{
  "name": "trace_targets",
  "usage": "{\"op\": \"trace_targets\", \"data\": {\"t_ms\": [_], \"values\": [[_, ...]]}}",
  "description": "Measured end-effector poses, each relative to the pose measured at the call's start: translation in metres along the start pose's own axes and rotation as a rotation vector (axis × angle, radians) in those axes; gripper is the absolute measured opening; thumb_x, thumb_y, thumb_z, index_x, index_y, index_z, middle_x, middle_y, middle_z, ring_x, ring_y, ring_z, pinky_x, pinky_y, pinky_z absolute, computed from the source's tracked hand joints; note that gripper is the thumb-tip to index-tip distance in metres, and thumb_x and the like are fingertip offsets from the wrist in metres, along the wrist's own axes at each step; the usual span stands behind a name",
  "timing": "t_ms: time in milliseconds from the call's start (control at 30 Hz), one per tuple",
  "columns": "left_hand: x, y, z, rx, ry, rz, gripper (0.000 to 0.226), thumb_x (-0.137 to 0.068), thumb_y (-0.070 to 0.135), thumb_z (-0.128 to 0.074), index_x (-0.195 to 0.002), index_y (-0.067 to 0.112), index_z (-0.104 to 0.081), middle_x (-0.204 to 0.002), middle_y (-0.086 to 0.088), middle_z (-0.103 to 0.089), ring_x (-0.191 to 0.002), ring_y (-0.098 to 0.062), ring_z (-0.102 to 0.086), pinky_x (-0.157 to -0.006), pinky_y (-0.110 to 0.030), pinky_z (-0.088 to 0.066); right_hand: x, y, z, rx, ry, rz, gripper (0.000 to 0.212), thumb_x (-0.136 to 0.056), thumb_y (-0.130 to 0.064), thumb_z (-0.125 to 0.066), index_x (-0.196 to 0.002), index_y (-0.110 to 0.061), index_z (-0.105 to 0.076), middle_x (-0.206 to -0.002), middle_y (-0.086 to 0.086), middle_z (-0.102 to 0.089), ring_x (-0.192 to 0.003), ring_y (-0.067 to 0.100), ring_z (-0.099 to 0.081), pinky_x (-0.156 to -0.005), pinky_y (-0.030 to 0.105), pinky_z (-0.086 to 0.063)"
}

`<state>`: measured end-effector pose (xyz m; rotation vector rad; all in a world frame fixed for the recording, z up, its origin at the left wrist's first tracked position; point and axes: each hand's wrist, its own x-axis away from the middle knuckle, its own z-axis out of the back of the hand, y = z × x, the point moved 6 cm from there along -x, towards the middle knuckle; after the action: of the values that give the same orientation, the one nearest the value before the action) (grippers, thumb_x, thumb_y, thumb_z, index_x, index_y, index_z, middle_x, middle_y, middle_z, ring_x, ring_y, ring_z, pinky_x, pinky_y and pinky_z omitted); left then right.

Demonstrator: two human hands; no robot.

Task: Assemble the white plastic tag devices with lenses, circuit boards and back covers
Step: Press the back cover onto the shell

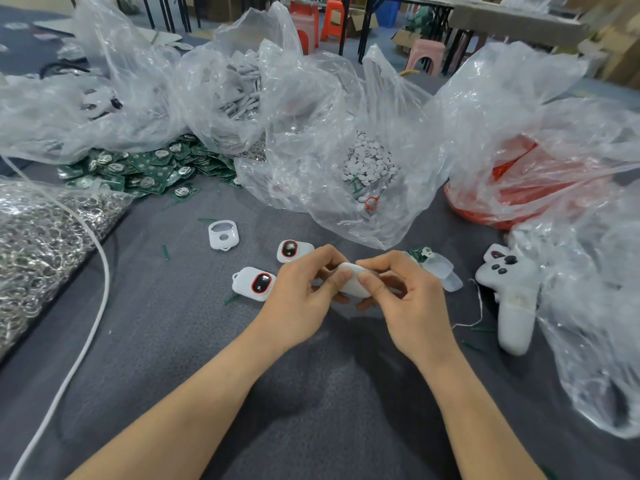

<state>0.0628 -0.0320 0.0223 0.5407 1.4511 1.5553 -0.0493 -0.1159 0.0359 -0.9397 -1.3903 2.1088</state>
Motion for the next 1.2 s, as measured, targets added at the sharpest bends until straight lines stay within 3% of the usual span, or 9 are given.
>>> {"op": "trace_targets", "data": {"t_ms": [100, 167, 267, 467, 667, 767, 1000, 1200], "values": [[0.002, -0.004, -0.003, 0.113, 0.05, 0.069, 0.013, -0.097, 0.01, -0.052, -0.088, 0.008, -0.06, -0.075, -0.008, -0.067, -0.061, -0.02, -0.066, -0.057, -0.031, -0.058, 0.0, 0.003, -0.003, -0.101, 0.023, -0.048, 0.009, -0.086, -0.007, -0.067, -0.089, -0.015, -0.07, -0.085, -0.004, -0.07, -0.073, 0.006, -0.067, -0.06, 0.016, -0.052], [0.003, -0.007, -0.005, 0.24, 0.084, 0.128, 0.014, -0.098, 0.008, -0.05, -0.091, 0.014, -0.061, -0.073, -0.001, -0.067, -0.056, -0.016, -0.066, -0.053, -0.028, -0.056, -0.001, 0.006, -0.003, -0.186, 0.052, -0.102, 0.014, -0.085, -0.006, -0.068, -0.092, -0.018, -0.07, -0.088, -0.005, -0.072, -0.077, 0.002, -0.067, -0.066, 0.013, -0.05], [0.001, -0.009, -0.006, 0.338, 0.07, 0.167, 0.02, -0.096, 0.001, -0.05, -0.099, 0.018, -0.061, -0.087, -0.006, -0.067, -0.066, -0.014, -0.069, -0.059, -0.024, -0.057, -0.002, 0.011, -0.001, -0.238, 0.062, -0.14, 0.022, -0.084, -0.001, -0.066, -0.093, -0.022, -0.069, -0.087, -0.009, -0.074, -0.081, 0.002, -0.069, -0.07, 0.012, -0.05], [0.002, -0.009, -0.006, 0.343, 0.031, 0.176, 0.022, -0.095, -0.003, -0.051, -0.099, 0.016, -0.061, -0.094, -0.008, -0.068, -0.074, -0.016, -0.071, -0.062, -0.025, -0.057, -0.003, 0.015, 0.0, -0.203, 0.065, -0.147, 0.02, -0.086, -0.005, -0.066, -0.091, -0.024, -0.068, -0.086, -0.007, -0.074, -0.08, 0.005, -0.07, -0.067, 0.013, -0.051], [0.001, -0.01, -0.005, 0.394, 0.036, 0.176, 0.012, -0.095, 0.009, -0.054, -0.098, 0.016, -0.064, -0.094, -0.007, -0.07, -0.085, -0.019, -0.071, -0.066, -0.026, -0.057, -0.003, 0.013, 0.0, -0.172, 0.079, -0.109, 0.025, -0.087, -0.01, -0.067, -0.094, -0.034, -0.07, -0.091, -0.003, -0.073, -0.086, 0.011, -0.069, -0.073, 0.019, -0.053], [0.001, -0.01, -0.006, 0.381, 0.04, 0.149, 0.011, -0.095, 0.01, -0.054, -0.099, 0.016, -0.063, -0.097, -0.004, -0.071, -0.088, -0.019, -0.071, -0.069, -0.028, -0.058, -0.002, 0.012, 0.0, -0.206, 0.067, -0.093, 0.017, -0.087, -0.018, -0.067, -0.095, -0.033, -0.071, -0.094, -0.004, -0.073, -0.088, 0.01, -0.069, -0.074, 0.018, -0.052], [0.003, -0.006, -0.007, 0.342, 0.029, 0.117, 0.02, -0.087, 0.031, -0.056, -0.1, 0.018, -0.064, -0.097, -0.004, -0.07, -0.087, -0.017, -0.07, -0.07, -0.029, -0.058, -0.003, 0.009, 0.001, -0.188, 0.074, -0.051, 0.01, -0.086, -0.022, -0.064, -0.09, -0.03, -0.069, -0.089, -0.004, -0.072, -0.086, 0.011, -0.068, -0.075, 0.021, -0.053], [0.002, -0.01, -0.005, 0.336, 0.041, 0.173, 0.009, -0.095, 0.012, -0.054, -0.092, 0.005, -0.06, -0.085, -0.011, -0.066, -0.067, -0.022, -0.069, -0.06, -0.03, -0.058, -0.003, 0.012, -0.001, -0.141, 0.069, -0.063, 0.012, -0.091, -0.009, -0.062, -0.089, -0.021, -0.068, -0.084, -0.006, -0.071, -0.079, 0.005, -0.066, -0.069, 0.015, -0.05]]}}
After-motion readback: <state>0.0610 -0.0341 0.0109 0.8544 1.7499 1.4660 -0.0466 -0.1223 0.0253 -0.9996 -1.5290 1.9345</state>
